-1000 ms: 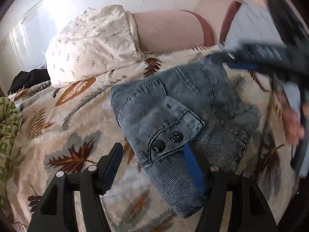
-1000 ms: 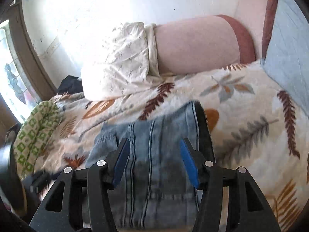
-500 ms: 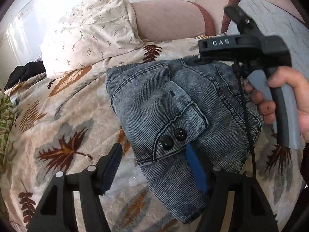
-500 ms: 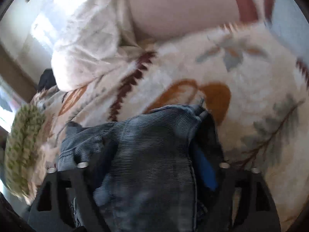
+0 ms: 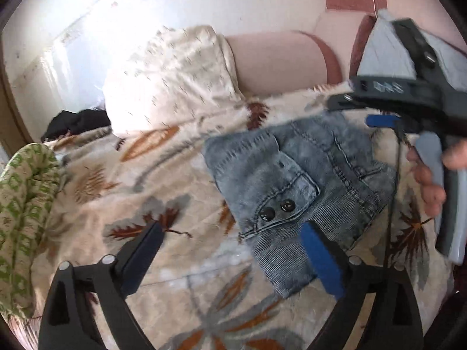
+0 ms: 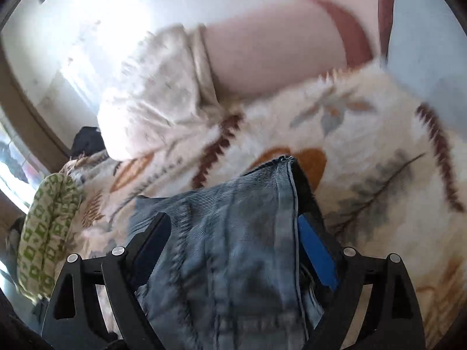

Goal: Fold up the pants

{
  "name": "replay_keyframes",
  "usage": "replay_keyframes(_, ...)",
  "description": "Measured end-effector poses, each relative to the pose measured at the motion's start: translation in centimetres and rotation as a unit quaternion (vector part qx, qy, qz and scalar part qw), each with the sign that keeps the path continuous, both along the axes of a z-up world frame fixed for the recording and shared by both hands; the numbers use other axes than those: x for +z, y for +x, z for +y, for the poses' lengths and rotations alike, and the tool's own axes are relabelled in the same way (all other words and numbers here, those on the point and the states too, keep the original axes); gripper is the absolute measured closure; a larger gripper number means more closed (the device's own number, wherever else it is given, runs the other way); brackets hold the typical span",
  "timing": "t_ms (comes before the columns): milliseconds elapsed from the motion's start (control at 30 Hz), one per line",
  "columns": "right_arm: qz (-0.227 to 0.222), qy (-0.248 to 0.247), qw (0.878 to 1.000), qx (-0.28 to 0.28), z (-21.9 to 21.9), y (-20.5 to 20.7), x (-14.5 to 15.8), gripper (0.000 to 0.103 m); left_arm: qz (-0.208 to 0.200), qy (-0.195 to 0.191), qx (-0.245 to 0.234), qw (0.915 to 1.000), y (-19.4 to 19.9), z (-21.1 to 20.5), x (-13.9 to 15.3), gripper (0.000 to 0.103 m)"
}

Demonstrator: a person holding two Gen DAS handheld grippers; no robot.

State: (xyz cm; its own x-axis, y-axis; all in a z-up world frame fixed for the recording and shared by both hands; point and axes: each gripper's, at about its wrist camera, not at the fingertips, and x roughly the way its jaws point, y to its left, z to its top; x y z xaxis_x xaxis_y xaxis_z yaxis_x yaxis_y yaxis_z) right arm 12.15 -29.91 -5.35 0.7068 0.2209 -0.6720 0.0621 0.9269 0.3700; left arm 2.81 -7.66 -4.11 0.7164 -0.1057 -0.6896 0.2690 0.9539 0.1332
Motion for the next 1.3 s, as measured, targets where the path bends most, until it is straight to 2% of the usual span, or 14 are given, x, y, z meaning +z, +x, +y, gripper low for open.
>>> replay_keyframes(100, -0.035, -0.015, 0.999, 0.001, 0.7, -3.4, 1.9, 0.015, -0.02, -0.009, 0.008, 0.9997, -0.9, 0.9, 1.1, 0.001)
replay_keyframes(267, -0.089, -0.08, 0.993, -0.008, 2.0, -9.1, 3.8, 0.014, -0.033, -0.039, 0.022, 0.9985, -1.0, 1.9, 1.7, 0.001)
replay_keyframes(333, -0.105, -0.102, 0.989, -0.024, 2.3, -11.3, 4.3, 0.014, -0.034, -0.043, 0.022, 0.9983, -1.0, 2.1, 1.8, 0.001)
replay_keyframes(433, -0.121, -0.108, 0.986, -0.045, 2.9, -13.8, 4.8, 0.013, -0.041, -0.039, 0.02, 0.9982, -0.9, 2.2, 1.7, 0.001)
replay_keyframes(567, -0.135, -0.115, 0.983, -0.052, 4.1, -15.3, 5.0, 0.012, -0.055, -0.03, 0.017, 0.9979, -1.4, 2.4, 2.2, 0.001)
replay_keyframes(700, -0.143, -0.124, 0.98, -0.057, 5.2, -15.4, 4.8, 0.011, -0.059, -0.041, 0.024, 0.9971, -1.8, 3.0, 2.5, 0.0)
replay_keyframes(800, -0.125, -0.118, 0.983, -0.067, 5.3, -14.8, 3.9, 0.011, -0.047, -0.033, 0.033, 0.9978, -1.4, 3.6, 2.1, 0.0)
replay_keyframes(900, -0.101, -0.1, 0.989, -0.049, 5.4, -14.0, 3.0, 0.011, -0.032, -0.028, 0.061, 0.9972, -0.5, 5.0, 1.3, 0.0)
replay_keyframes(1033, -0.059, -0.112, 0.992, -0.017, 6.2, -12.7, 1.1, 0.011, 0.002, -0.031, 0.09, 0.9954, 1.5, 6.6, -0.5, 0.0)
replay_keyframes(1100, -0.042, -0.11, 0.993, -0.021, 5.7, -12.2, 0.7, 0.011, 0.008, -0.042, 0.091, 0.995, 2.0, 7.1, -1.0, 0.0)
replay_keyframes(1200, -0.022, -0.072, 0.996, -0.045, 2.8, -11.2, 0.3, 0.011, 0.031, -0.09, 0.064, 0.9934, 2.8, 7.4, -1.5, 0.0)
replay_keyframes(1300, 0.005, 0.001, 0.996, -0.093, -2.2, -10.5, -0.8, 0.011, 0.038, -0.116, 0.039, 0.9917, 3.6, 6.6, -1.8, 0.0)
